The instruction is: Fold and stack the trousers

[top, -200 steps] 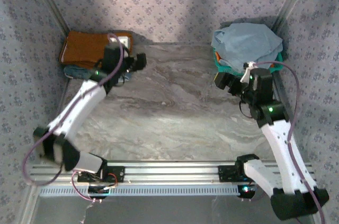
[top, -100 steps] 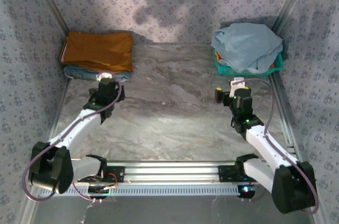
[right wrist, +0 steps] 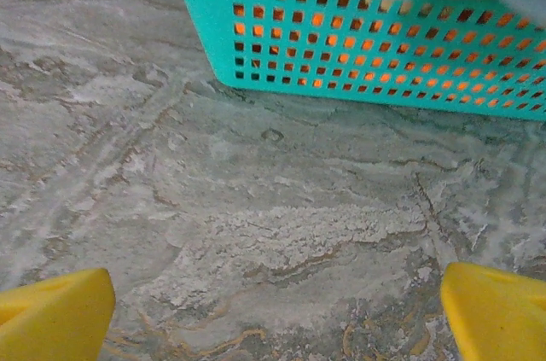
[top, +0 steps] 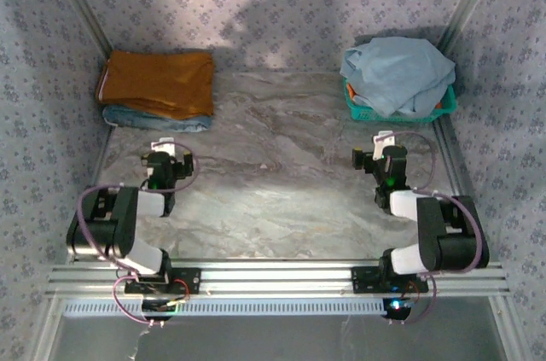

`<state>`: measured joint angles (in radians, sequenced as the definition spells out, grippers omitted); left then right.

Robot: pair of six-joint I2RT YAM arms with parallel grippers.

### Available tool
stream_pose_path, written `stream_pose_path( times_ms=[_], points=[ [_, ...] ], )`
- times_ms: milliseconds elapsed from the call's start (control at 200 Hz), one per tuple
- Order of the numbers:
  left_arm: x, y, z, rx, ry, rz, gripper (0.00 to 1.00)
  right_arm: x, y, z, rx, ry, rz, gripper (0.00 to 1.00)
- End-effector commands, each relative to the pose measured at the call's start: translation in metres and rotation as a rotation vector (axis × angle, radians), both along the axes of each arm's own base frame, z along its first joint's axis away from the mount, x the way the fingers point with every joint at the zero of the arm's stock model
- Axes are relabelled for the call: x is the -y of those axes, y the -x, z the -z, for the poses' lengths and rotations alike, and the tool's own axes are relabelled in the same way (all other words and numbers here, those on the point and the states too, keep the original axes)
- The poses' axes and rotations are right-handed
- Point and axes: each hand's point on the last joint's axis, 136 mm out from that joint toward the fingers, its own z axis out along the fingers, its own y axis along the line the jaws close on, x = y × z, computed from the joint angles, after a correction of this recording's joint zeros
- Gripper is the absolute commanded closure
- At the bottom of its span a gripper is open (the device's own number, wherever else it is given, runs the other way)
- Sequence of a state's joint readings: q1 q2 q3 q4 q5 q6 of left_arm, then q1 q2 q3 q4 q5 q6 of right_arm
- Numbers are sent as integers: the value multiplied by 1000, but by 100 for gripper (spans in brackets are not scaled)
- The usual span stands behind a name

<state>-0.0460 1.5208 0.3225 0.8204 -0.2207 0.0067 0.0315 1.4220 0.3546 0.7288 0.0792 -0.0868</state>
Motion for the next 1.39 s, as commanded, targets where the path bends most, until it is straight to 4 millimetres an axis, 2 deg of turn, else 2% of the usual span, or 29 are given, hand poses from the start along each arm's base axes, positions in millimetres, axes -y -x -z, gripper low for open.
stream_pose_path(
  times_ms=[0,130,250,1389],
  points=[
    [8,-17,-32,134,69,73,0,2,-5,-2,69,-28,-9,0],
    [11,-22,-30,116,78,101,1,10,-10,1,64,-52,22,0],
    [7,-29,-26,75,116,97,0,30,-11,3,40,-102,110,0],
    [6,-29,-26,69,107,85,1,27,-13,4,27,-48,129,0]
  ],
)
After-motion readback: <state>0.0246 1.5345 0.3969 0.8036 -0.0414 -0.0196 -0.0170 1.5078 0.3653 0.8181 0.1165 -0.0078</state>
